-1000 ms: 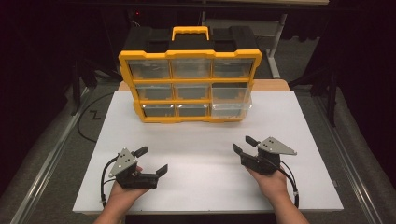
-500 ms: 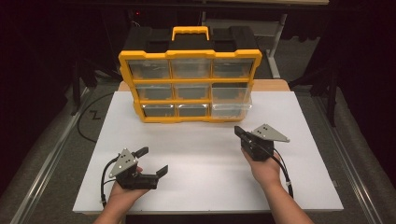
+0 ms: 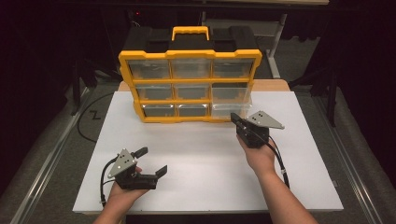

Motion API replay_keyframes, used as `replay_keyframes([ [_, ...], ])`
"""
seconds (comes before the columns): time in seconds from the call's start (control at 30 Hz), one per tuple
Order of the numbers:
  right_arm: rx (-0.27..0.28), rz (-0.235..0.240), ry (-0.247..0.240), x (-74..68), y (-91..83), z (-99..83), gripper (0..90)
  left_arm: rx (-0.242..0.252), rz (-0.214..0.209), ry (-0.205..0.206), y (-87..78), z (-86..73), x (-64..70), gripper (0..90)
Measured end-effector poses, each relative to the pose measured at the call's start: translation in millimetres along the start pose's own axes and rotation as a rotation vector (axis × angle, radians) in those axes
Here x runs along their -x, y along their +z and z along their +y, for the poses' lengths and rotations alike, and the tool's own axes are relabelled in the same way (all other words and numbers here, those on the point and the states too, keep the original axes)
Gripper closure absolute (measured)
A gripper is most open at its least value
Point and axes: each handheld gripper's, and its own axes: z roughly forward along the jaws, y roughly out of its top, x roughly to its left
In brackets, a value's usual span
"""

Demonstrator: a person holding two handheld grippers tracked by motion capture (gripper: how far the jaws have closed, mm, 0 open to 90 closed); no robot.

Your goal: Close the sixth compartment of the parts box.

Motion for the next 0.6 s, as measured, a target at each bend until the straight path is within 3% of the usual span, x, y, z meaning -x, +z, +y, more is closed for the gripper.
replay_keyframes([
  [0.33,0.003,-0.012,-0.024,3.7,9.6,3.9,90.0,0.007,-0.001,-0.003,-1.2,0.4,-0.4,0.7],
  [0.6,-0.001,-0.042,-0.004,12.1,23.6,6.2,90.0,0.011,-0.004,-0.002,-2.8,0.6,-0.3,0.7],
])
